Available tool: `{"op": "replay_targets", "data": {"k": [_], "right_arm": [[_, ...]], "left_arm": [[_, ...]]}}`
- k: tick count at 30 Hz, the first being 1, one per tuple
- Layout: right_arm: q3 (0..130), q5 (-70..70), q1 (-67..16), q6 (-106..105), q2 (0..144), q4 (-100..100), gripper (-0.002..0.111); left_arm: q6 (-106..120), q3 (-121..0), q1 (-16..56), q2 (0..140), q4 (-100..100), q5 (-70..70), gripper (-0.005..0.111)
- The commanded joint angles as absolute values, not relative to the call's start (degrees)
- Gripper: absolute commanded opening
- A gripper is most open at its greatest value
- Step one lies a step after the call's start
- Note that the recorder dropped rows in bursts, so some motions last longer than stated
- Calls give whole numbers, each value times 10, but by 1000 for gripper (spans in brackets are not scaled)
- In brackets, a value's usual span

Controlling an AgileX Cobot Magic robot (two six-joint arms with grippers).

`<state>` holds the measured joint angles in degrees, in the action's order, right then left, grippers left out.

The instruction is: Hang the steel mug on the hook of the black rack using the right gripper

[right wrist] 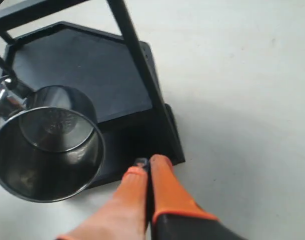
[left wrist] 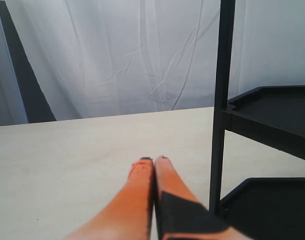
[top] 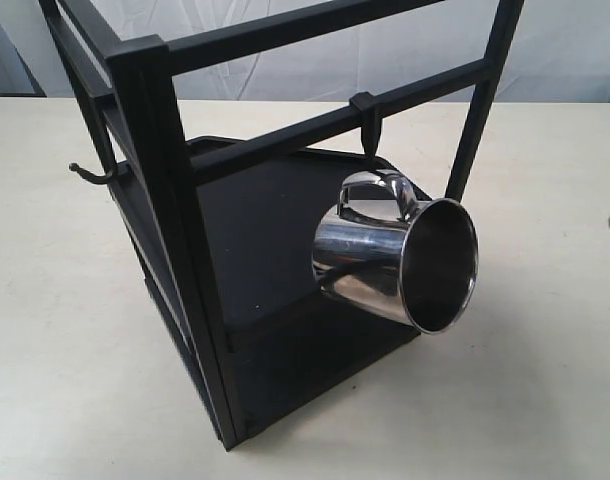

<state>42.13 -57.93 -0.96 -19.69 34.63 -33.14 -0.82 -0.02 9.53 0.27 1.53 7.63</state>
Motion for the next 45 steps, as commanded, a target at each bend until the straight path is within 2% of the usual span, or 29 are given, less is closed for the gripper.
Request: {"op": "replay_targets", "data": {"k": [1, 13, 20, 24, 29, 32, 45], "right_arm": [[422, -565, -7, -188, 315, -321, 0], [415, -539, -7, -216, 295, -318, 0], [267, -270, 47, -313, 174, -306, 0], [158, -197, 93, -313, 94, -318, 0], [49, -195, 114, -313, 6, -333, 0], [13, -195, 113, -313, 0, -370, 0], [0, -206, 107, -313, 0, -380, 0]], "left_arm": [[-10, 0, 98, 0, 18, 73, 2], [-10, 0, 98, 0, 18, 73, 2], [-10, 0, 98, 0, 18, 73, 2], [-10, 0, 98, 0, 18, 73, 2], [-10, 0, 98, 0, 18, 73, 2], [-10, 0, 98, 0, 18, 73, 2], [-10, 0, 98, 0, 18, 73, 2]]}}
